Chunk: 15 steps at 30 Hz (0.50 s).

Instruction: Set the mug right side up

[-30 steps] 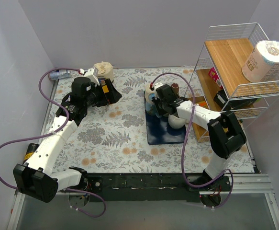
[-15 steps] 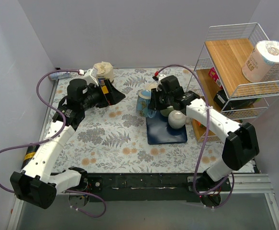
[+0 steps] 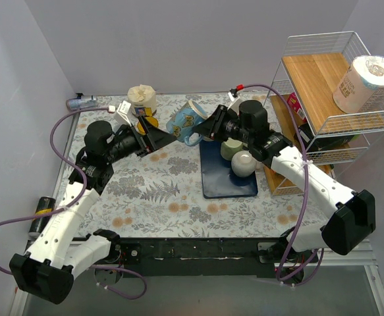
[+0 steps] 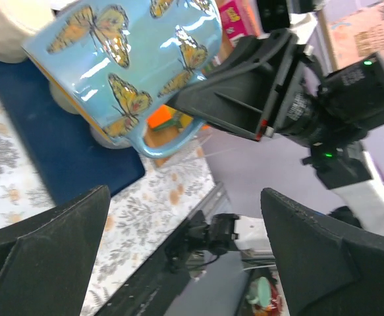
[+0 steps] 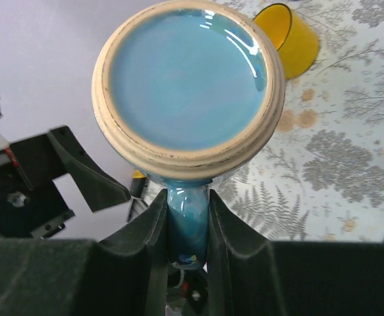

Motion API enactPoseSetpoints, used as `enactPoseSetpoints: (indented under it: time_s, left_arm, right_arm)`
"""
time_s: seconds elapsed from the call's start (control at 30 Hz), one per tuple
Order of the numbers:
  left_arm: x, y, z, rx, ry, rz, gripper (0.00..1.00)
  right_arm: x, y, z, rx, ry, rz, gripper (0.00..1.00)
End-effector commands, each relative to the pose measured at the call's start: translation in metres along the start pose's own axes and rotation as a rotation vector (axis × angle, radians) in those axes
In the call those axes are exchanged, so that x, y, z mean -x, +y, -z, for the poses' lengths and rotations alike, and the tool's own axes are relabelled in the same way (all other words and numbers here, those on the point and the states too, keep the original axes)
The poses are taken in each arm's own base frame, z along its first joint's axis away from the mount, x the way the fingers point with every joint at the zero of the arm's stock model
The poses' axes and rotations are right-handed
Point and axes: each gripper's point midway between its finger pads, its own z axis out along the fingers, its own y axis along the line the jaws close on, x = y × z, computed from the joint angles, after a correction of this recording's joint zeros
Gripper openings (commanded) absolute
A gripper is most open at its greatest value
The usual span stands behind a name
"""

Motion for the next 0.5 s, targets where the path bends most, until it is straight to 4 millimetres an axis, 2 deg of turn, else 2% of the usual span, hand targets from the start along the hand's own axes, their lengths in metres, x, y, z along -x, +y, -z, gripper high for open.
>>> enactPoseSetpoints:
  time_s: [0.0, 0.2, 0.43, 0.47]
  left_arm:
    - [0.003, -0.035, 0.011, -0.161, -0.032, 0.088, 0.98]
    - [0.009, -0.051, 0.01, -0.258, -0.045, 0.155, 0.98]
    - [0.01, -0.047, 0.004, -0.257, -0.049, 0.25, 0.98]
    - [0.011, -0.047, 0.003, -0.255, -0.053, 0.263, 0.98]
  right_arm:
    - [0.053, 0.088, 0.027, 0.319, -0.215, -0.113, 0.01]
    - [0.064, 0.116, 0.036, 0.39, -0.302, -0.174, 0.01]
    - [0.075, 0.145, 0.047, 0.502, -0.384, -0.207, 0.01]
    - [0.075, 0.145, 0.046, 0.504, -0.391, -0.213, 0.01]
